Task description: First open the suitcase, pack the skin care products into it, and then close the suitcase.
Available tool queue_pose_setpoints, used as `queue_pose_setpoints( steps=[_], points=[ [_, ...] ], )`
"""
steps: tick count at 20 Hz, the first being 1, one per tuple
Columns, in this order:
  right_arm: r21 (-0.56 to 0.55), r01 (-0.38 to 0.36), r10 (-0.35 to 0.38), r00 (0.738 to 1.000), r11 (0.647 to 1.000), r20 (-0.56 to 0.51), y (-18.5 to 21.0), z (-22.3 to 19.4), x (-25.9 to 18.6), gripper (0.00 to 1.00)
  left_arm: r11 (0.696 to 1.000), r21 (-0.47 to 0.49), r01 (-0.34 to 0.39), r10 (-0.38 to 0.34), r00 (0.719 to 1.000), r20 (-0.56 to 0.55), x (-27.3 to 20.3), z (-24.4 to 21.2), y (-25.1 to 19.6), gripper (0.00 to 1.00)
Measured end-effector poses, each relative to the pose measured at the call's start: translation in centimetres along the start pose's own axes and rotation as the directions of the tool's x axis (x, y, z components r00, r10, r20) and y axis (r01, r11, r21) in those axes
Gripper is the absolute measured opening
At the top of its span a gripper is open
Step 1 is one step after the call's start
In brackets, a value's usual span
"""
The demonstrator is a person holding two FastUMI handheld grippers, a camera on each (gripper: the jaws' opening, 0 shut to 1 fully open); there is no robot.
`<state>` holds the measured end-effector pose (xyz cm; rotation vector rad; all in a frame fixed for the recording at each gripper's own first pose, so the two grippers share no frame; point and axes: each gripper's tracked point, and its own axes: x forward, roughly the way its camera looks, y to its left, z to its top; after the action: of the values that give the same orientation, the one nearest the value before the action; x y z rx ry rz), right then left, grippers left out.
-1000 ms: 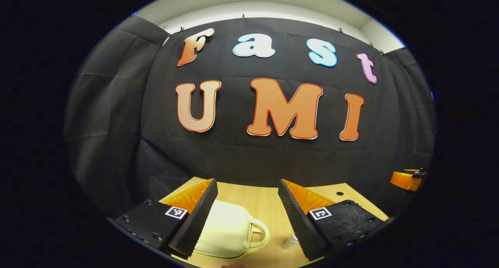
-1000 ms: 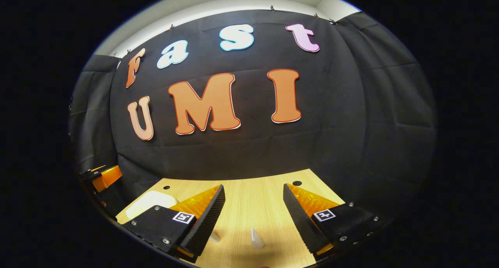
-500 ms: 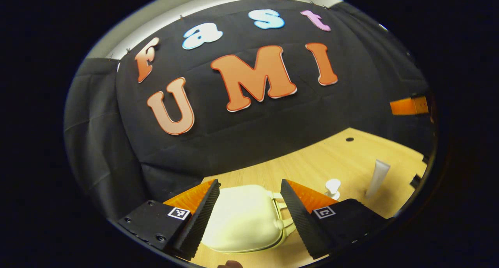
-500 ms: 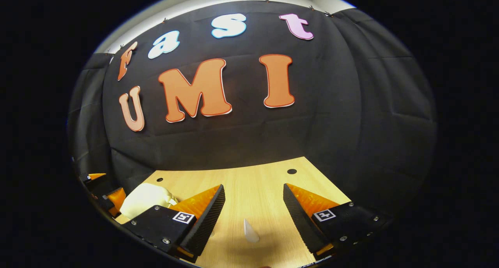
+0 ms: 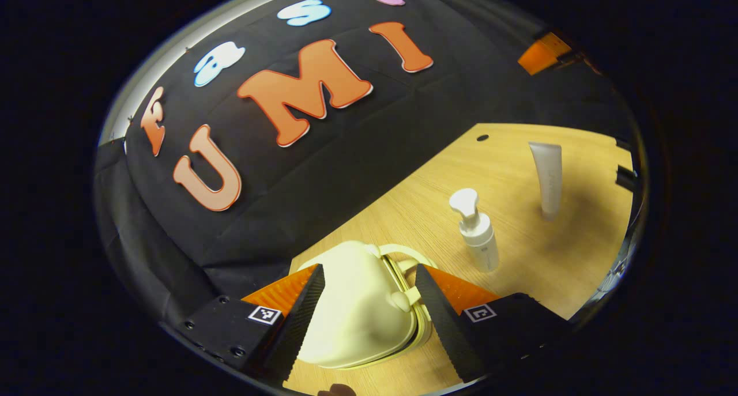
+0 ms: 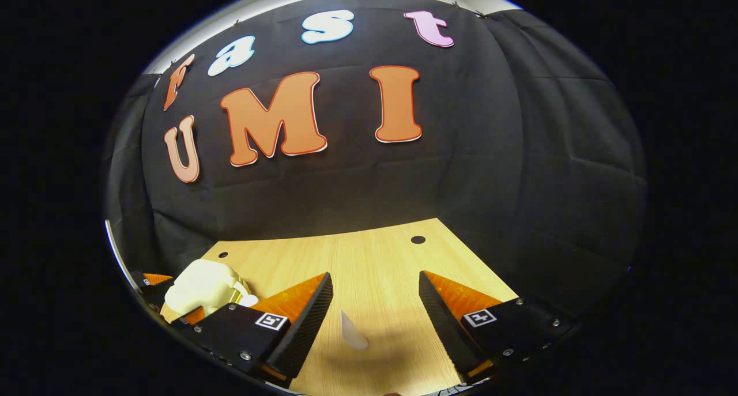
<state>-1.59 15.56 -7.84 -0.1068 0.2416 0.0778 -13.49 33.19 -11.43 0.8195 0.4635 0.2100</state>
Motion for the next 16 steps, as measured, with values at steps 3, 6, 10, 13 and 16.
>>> queue_pose_setpoints(
  steps=[3, 6, 10, 13, 16],
  points=[
    [0.006, 0.024, -0.024, 1.0, 1.0, -0.019, -1.2, -0.6, 0.2, 0.95, 0.992, 0.122, 0.021, -0.015, 0.999, -0.044, 2.2, -2.1, -2.3, 0.99],
    [-0.001, 0.052, -0.052, 0.998, 0.999, -0.033, -2.5, -1.1, 0.3, 0.95, 0.978, 0.208, 0.013, 0.003, 0.997, -0.076, 3.8, -3.7, -2.8, 0.99],
    [0.011, 0.085, -0.084, 0.995, 0.996, -0.056, -4.0, -1.8, 0.8, 0.95, 0.962, 0.271, 0.041, -0.004, 0.991, -0.135, 5.7, -5.4, -3.9, 0.99],
    [0.02, 0.107, -0.105, 0.992, 0.994, -0.076, -4.7, -2.3, 1.4, 0.95, 0.956, 0.288, 0.05, -0.004, 0.987, -0.158, 6.9, -5.9, -4.2, 0.99],
    [0.007, 0.119, -0.118, 0.989, 0.993, -0.086, -5.1, -2.7, 1.8, 0.95, 0.945, 0.323, 0.055, -0.002, 0.987, -0.162, 8.2, -5.8, -4.5, 0.99]
  ],
)
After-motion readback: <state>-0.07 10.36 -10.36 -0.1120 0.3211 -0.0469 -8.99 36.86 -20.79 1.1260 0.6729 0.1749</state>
